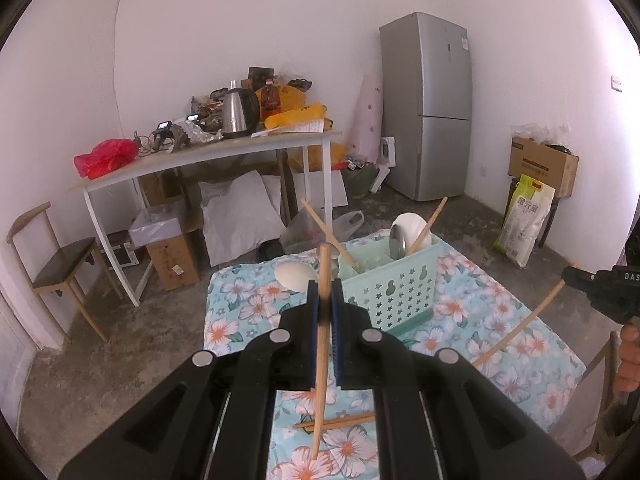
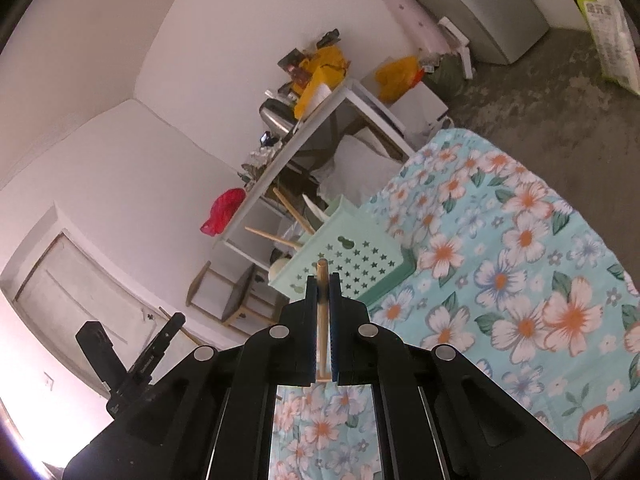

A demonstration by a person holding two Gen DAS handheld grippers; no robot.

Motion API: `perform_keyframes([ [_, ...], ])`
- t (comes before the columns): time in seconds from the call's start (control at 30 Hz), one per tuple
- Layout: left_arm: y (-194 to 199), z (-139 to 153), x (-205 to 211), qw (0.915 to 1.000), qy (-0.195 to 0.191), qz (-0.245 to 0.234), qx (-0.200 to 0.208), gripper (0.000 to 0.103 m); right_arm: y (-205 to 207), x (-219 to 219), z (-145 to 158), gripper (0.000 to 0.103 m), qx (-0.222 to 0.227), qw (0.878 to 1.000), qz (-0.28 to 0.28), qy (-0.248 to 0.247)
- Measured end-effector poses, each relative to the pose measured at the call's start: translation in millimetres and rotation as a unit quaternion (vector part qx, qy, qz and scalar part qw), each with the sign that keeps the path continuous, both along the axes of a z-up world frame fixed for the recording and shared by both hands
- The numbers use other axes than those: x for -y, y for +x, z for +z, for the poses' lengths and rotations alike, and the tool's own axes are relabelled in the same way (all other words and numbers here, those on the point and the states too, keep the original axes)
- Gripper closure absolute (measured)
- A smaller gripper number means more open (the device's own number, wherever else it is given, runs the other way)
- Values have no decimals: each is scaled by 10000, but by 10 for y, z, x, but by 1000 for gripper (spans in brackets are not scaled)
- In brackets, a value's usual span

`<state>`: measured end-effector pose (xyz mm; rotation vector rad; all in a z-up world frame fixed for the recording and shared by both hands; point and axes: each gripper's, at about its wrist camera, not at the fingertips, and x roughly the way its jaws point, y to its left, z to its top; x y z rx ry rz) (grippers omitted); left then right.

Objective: Organize utensils
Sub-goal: 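Carry the held chopsticks upright toward the green holder with both grippers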

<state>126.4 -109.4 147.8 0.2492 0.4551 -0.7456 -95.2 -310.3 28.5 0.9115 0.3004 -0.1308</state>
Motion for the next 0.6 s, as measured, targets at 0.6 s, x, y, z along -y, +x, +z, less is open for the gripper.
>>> perform_keyframes([
  [0.6,-6,-21,69,9999,69,-74,-40,98,-40,42,-23,100,12,10000,-30,58],
])
